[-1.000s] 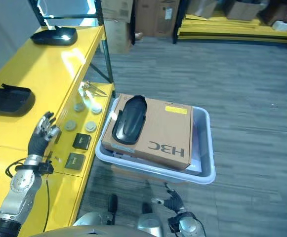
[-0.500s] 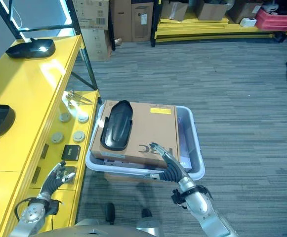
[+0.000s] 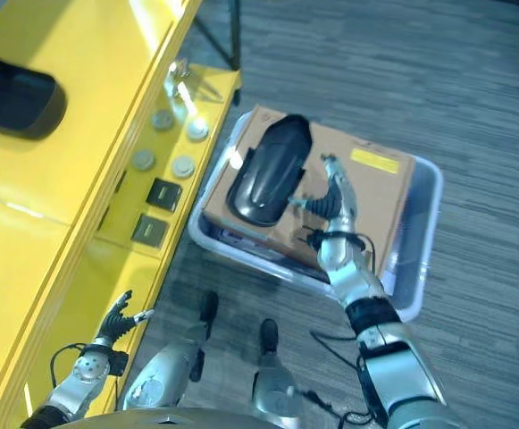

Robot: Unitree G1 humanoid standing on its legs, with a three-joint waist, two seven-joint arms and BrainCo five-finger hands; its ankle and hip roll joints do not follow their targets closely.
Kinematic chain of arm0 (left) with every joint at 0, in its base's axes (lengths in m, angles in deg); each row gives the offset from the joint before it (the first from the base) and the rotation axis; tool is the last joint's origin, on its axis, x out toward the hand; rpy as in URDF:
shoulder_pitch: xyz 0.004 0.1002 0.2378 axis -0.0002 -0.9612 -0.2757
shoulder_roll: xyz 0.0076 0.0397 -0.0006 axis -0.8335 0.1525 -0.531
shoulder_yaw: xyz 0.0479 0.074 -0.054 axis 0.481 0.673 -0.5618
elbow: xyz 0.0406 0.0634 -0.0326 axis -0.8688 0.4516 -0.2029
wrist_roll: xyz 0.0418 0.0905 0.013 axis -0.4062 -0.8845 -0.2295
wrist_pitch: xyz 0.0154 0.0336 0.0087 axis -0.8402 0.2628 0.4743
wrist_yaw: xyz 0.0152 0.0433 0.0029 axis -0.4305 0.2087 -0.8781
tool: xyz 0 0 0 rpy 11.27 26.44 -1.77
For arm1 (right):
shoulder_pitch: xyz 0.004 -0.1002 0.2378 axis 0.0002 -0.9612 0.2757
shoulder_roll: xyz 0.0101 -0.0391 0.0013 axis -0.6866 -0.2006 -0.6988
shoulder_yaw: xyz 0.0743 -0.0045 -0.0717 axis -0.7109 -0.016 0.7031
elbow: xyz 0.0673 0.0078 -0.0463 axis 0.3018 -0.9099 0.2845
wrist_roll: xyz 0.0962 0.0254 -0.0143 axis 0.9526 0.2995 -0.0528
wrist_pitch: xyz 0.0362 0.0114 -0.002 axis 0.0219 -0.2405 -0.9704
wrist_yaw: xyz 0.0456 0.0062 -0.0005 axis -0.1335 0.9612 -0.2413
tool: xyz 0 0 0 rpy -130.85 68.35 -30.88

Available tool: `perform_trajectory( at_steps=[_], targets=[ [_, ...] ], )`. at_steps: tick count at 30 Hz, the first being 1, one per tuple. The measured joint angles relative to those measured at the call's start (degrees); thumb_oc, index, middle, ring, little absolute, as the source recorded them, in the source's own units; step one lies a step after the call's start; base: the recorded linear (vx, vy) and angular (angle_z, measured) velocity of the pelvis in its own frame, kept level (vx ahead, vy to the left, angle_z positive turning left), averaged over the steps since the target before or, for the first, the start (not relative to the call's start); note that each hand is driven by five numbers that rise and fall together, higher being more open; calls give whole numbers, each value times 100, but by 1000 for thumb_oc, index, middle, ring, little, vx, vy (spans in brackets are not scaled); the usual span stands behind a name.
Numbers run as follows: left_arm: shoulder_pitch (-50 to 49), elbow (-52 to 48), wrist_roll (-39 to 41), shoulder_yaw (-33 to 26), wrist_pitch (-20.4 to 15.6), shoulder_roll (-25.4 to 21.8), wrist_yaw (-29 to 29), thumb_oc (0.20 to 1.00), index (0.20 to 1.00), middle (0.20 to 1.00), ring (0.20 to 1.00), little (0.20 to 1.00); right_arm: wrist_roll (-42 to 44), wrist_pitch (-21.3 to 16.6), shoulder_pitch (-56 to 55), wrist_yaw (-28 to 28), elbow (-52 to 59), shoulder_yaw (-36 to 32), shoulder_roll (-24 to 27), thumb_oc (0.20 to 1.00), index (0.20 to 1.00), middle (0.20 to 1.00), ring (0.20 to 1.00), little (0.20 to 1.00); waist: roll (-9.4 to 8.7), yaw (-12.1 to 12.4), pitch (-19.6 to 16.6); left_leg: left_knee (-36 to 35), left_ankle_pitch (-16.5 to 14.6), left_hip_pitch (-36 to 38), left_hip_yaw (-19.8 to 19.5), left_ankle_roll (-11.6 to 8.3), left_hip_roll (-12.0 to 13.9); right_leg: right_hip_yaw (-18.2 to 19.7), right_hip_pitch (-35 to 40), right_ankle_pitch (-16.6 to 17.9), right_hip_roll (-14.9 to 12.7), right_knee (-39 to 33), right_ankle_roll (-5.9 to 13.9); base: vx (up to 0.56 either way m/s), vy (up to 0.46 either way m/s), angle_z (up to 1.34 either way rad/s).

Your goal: Move parts from the plastic box to the shelf.

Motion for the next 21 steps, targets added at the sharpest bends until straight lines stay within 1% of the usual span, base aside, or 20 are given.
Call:
perform_trajectory(
  at_steps=[1,2,4,7,9,10,11,15,16,17,18,21],
  targets=[
    [-7,-9,4,-14,2,-55,-119,1000,1000,1000,1000,1000,5,23,77,-194,-52,-28,-23,1000,1000,1000,1000,1000,-11,77,39,1,42,-30,-6,4,-42,-51,-7,-32,-44,0,12,21,16,32],
    [4,27,7,-12,-2,-41,-167,1000,1000,1000,1000,1000,9,24,148,-253,-153,28,-32,1000,1000,1000,1000,1000,-10,89,40,2,54,-36,-16,27,-74,-83,1,-35,-68,0,19,16,13,19],
    [115,78,9,-5,-2,-35,-196,1000,1000,1000,1000,1000,18,120,300,-292,-494,73,-36,1000,1000,1000,1000,1000,-13,103,41,3,109,-51,-51,107,-119,-134,16,-68,-100,0,59,-9,18,16],
    [289,193,11,3,-29,-20,-277,1000,1000,1000,1000,1000,37,221,587,-406,-809,259,-48,1000,1000,1000,1000,1000,-21,121,81,4,112,-70,-95,110,-146,-149,11,-96,-114,0,84,-19,16,7],
    [481,477,22,13,-47,42,-354,1000,1000,1000,1000,1000,77,241,1087,-401,-1465,539,-48,1000,1000,1000,1000,1000,-22,120,164,4,112,-82,-96,109,-140,-148,-5,-102,-105,0,92,0,0,0],
    [554,559,23,52,-46,61,-362,1000,1000,1000,1000,1000,103,246,1222,-402,-1679,576,-49,1000,1000,1000,1000,1000,-23,126,188,4,113,-100,-99,108,-133,-148,-23,-101,-96,0,91,0,0,0],
    [630,646,26,161,-50,94,-402,1000,1000,1000,1000,1000,201,272,1390,-401,-1931,666,-67,1000,1000,1000,1000,1000,-52,148,209,4,124,-180,-105,96,-117,-149,-100,-96,-78,0,85,0,0,0],
    [659,926,40,224,-43,204,-440,1000,1000,1000,1000,1000,304,359,1510,-466,-2507,697,-480,1000,1000,1000,1000,1000,-162,149,294,5,124,-210,-106,92,-96,-145,-139,-90,-58,-1,76,0,0,0],
    [653,956,45,231,-20,217,-445,1000,1000,1000,1000,1000,328,352,1502,-509,-2473,711,-513,445,445,445,445,445,-166,137,297,5,125,-223,-105,92,-96,-143,-154,-89,-58,-1,75,0,0,0],
    [657,967,68,231,0,219,-451,1000,1000,1000,1000,1000,358,347,1513,-509,-2508,758,-522,225,225,225,225,225,-166,139,298,5,129,-225,-107,89,-96,-146,-152,-86,-57,-1,71,0,0,0],
    [664,994,97,219,3,215,-466,1000,1000,1000,1000,1000,367,306,1616,-513,-2735,799,-568,200,200,200,200,200,-169,131,296,5,130,-216,-108,87,-93,-146,-144,-84,-56,-1,69,0,0,0],
    [715,1094,135,221,18,212,-526,1000,1000,1000,1000,1000,504,299,1972,-472,-3291,930,-682,200,200,200,200,200,-173,119,296,4,136,-163,-121,77,-82,-157,-81,-80,-44,-2,63,0,0,0]
  ],
)
